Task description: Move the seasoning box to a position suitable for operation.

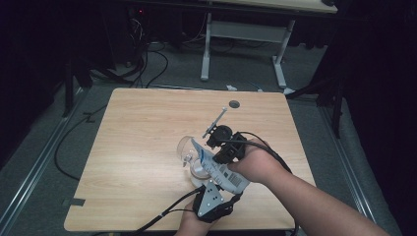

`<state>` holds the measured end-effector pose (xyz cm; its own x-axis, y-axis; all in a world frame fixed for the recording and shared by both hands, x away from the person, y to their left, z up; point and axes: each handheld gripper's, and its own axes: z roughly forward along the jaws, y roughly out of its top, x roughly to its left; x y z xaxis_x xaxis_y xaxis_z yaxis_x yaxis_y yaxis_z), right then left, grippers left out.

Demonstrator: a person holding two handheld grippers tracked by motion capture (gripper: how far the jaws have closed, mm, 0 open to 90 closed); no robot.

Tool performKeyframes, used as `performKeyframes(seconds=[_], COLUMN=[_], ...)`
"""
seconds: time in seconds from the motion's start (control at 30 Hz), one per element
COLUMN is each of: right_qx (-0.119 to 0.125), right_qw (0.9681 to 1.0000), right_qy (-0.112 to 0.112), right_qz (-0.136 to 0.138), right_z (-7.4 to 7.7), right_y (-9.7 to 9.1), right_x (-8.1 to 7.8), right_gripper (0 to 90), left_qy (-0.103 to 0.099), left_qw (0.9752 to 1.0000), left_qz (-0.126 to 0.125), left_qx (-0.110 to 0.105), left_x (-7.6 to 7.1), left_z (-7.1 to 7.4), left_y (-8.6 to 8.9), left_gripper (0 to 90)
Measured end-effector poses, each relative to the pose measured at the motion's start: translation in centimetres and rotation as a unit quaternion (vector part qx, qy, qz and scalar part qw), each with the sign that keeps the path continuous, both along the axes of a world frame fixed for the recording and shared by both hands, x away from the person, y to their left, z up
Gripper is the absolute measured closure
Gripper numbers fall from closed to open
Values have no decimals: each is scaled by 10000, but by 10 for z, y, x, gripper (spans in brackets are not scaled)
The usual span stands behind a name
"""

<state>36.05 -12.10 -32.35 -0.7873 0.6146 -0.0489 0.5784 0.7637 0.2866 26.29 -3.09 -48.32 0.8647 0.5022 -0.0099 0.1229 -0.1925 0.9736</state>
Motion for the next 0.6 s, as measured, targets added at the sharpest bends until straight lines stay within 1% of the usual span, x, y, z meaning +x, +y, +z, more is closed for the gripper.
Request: performKeyframes(seconds=[0.6], right_qx=[32], right_qw=[10000], right_qy=[-13], right_qz=[25], right_z=[-1], right_y=[1], right_x=[1], right_gripper=[895], left_qy=[12], left_qw=[10000], left_qz=[-17], left_qx=[-24], left_x=[1], left_z=[0], left_y=[0], left_gripper=[567])
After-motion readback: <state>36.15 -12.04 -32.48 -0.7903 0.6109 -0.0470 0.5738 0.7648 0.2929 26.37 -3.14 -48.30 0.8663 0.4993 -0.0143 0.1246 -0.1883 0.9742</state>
